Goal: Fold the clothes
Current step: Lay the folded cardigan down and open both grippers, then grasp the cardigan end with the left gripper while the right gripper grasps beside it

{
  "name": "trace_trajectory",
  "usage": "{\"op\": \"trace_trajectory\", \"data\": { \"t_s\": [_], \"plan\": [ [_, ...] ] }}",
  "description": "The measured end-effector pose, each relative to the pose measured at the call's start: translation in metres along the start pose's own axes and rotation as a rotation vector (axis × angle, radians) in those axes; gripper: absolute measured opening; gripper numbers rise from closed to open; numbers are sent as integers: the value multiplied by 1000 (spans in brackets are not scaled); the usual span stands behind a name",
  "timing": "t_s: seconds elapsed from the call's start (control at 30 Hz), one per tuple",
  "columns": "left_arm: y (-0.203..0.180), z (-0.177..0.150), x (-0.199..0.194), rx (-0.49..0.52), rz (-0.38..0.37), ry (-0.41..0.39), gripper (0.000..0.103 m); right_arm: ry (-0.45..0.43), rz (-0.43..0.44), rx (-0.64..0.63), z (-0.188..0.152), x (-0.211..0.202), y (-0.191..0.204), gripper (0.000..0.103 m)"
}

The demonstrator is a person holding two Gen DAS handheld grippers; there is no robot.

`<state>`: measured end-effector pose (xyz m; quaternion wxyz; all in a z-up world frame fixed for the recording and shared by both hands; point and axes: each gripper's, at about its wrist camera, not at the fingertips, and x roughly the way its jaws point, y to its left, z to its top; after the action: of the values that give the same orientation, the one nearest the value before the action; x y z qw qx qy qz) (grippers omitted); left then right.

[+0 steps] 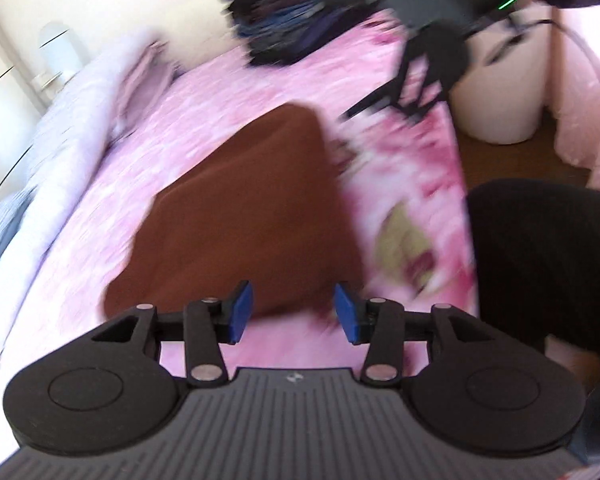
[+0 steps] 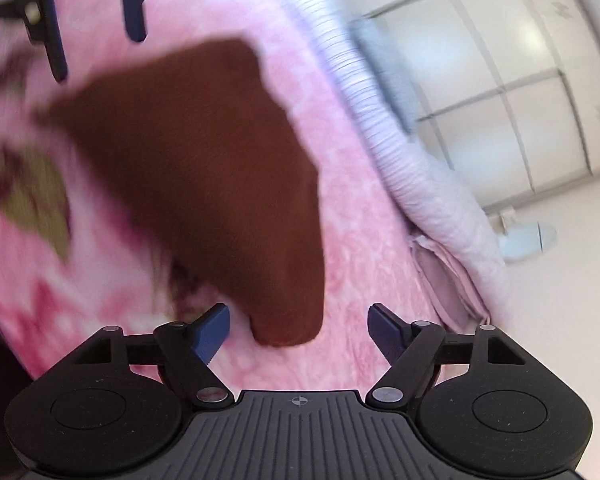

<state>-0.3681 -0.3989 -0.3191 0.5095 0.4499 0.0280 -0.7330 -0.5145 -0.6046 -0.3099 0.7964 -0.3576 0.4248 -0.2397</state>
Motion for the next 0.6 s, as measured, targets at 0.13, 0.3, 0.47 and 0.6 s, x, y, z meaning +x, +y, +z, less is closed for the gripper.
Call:
{"op": "trace_trajectory", "data": {
  "t_s": [0.13,0.3,0.47,0.6],
  "plan": [
    [12,-23,-8,31,122,63,40,-72,54,154,29,-30,4,76],
    [21,-36,-13,69,183,88,41,-142,147,33,70,-47,49,76],
    [30,-41,-13,64,198,64,42,-82,113,-281,80,-30,114,75],
    [36,-47,-5,82,196,58,46,-85,106,-349,80,-3,121,75]
  ]
}}
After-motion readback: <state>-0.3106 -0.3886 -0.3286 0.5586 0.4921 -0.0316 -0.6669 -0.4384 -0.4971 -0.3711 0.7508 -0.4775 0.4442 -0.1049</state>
